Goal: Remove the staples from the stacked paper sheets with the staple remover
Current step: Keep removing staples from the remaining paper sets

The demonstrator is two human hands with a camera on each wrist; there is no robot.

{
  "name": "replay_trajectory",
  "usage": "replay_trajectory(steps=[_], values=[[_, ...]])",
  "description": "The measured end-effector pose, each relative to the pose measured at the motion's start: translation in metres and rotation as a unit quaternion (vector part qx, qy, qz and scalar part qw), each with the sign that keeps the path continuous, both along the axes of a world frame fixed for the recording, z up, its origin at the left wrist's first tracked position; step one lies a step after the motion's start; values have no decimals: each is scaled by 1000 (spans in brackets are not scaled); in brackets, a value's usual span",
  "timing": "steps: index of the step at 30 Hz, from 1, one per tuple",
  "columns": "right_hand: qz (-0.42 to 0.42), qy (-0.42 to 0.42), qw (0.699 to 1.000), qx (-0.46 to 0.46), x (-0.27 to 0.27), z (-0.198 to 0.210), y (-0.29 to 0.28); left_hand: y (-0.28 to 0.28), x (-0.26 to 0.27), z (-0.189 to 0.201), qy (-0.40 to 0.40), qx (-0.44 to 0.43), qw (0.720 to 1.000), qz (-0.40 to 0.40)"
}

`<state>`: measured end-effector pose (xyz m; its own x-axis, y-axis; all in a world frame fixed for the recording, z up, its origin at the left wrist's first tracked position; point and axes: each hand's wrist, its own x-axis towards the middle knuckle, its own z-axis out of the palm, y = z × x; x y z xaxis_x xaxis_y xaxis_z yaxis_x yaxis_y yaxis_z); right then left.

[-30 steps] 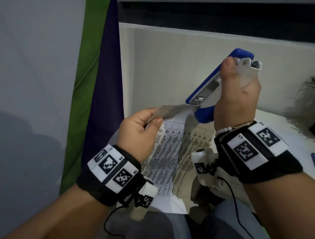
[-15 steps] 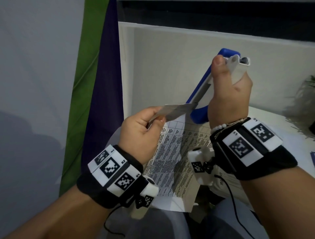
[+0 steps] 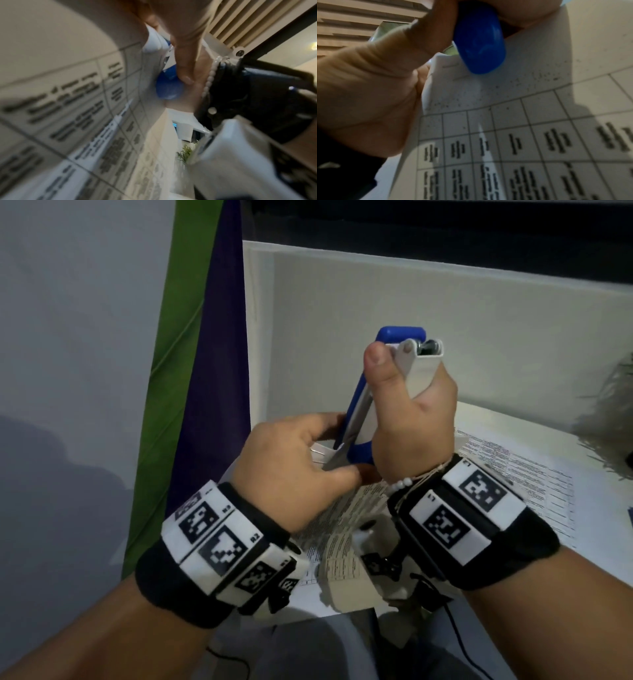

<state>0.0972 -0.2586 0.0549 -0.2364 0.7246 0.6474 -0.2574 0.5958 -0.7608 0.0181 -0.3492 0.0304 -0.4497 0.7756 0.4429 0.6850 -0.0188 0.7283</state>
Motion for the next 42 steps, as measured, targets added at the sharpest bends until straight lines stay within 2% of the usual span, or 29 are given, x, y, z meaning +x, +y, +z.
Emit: replay_trajectory(steps=[8,15,19,22,27,31,37,39,42], values=[[7,1,1000,-20,-6,2,0,4,5,-7,-11,46,999,21],[-10,17,1000,-22,0,6,10,3,-9,-3,-18,-23,999,-27],[2,46,998,-36,11,12,18,6,-26,-5,-105,29,993,36],[-24,74,996,-39,20,15,23,11,-26,-12,-146,92,985,7],[-41,84,994,-58,29,11,26,15,-24,-20,-138,121,982,-43],[-61,83,993,-56,33,4,26,14,-23,-25,-72,143,985,-65],[-38,99,992,-64,37,-1,24,14,-23,-28,8,139,988,-64],[-31,108,993,-46,38,-2,23,15,-22,-28,2,142,989,-50],[-13,116,993,-31,37,-4,20,15,-22,-25,-76,121,990,-22]])
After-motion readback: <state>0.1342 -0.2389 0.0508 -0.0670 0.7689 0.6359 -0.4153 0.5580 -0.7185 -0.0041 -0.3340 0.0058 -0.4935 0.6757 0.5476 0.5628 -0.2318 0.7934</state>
